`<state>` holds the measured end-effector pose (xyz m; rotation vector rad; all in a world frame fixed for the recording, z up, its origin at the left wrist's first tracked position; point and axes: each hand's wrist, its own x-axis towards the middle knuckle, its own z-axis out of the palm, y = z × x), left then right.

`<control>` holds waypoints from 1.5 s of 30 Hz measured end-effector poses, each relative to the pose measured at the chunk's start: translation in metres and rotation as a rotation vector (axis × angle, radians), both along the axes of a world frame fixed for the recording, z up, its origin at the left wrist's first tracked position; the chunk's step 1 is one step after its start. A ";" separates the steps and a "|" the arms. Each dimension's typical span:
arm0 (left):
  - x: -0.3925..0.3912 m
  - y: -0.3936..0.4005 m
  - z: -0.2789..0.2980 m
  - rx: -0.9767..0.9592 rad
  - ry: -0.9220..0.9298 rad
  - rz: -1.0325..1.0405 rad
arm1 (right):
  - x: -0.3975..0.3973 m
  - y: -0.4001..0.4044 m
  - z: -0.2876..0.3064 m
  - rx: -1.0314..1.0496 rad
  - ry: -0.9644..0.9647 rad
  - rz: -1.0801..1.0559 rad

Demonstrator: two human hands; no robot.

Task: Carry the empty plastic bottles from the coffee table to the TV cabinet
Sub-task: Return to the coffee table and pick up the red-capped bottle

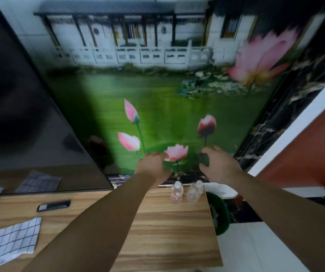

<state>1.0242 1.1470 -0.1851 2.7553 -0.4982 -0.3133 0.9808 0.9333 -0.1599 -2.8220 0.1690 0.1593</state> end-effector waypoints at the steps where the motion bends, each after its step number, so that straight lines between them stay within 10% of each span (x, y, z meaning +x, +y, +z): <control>1: -0.002 0.003 0.008 0.010 -0.012 0.023 | 0.001 0.001 0.007 -0.001 -0.015 0.010; 18: -0.150 0.057 0.082 0.053 -0.130 0.625 | -0.014 0.070 0.066 0.082 -0.150 0.586; 32: -0.381 0.194 0.093 0.112 -0.198 1.185 | -0.165 0.242 0.092 0.048 -0.225 1.110; 45: -0.575 0.143 0.100 0.182 -0.307 1.816 | -0.286 0.334 0.081 0.254 -0.141 1.698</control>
